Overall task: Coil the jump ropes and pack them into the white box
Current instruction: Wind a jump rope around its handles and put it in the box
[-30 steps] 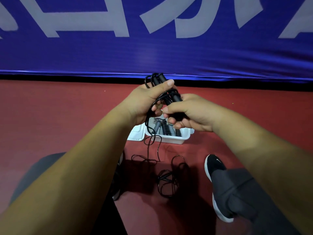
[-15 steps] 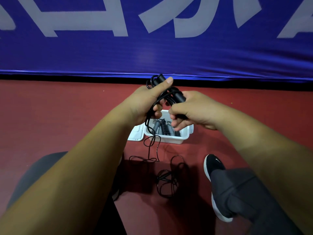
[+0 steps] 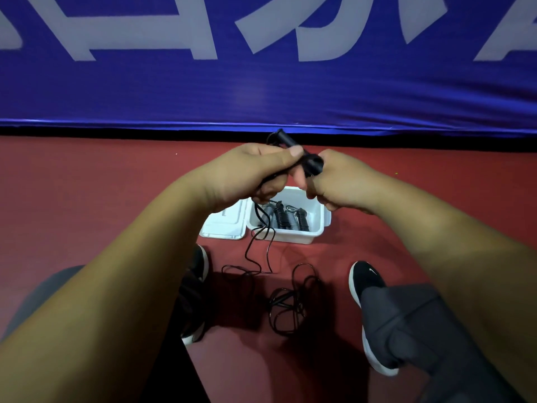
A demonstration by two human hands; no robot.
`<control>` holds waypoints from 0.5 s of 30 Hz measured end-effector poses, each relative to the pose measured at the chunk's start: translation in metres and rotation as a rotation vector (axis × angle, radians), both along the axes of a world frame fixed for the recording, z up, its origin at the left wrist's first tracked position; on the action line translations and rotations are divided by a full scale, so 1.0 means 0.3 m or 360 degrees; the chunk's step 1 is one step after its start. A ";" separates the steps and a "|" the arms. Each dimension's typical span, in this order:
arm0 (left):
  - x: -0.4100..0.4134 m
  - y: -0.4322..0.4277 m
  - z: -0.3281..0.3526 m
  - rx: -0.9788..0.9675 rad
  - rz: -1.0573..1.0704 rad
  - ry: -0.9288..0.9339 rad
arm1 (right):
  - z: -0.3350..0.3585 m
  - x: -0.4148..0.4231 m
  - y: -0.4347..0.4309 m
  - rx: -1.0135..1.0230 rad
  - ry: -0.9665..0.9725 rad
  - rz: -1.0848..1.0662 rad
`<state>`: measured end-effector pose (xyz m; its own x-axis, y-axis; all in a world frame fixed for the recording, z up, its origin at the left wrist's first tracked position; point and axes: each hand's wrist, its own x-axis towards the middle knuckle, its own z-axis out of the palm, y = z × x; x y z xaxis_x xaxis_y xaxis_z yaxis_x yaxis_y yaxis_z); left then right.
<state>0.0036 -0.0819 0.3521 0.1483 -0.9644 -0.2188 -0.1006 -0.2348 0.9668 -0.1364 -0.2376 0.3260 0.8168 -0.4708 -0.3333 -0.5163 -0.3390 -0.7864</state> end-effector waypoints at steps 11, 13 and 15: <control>0.036 0.046 0.013 0.0123 -0.0254 -0.0123 | -0.022 0.039 0.038 0.0688 -0.0250 -0.0102; 0.052 0.061 0.014 0.0171 -0.0239 -0.0161 | -0.027 0.044 0.036 0.0824 -0.0292 -0.0204; 0.071 0.077 0.011 0.0228 -0.0218 -0.0225 | -0.025 0.045 0.042 0.0913 -0.0339 -0.0225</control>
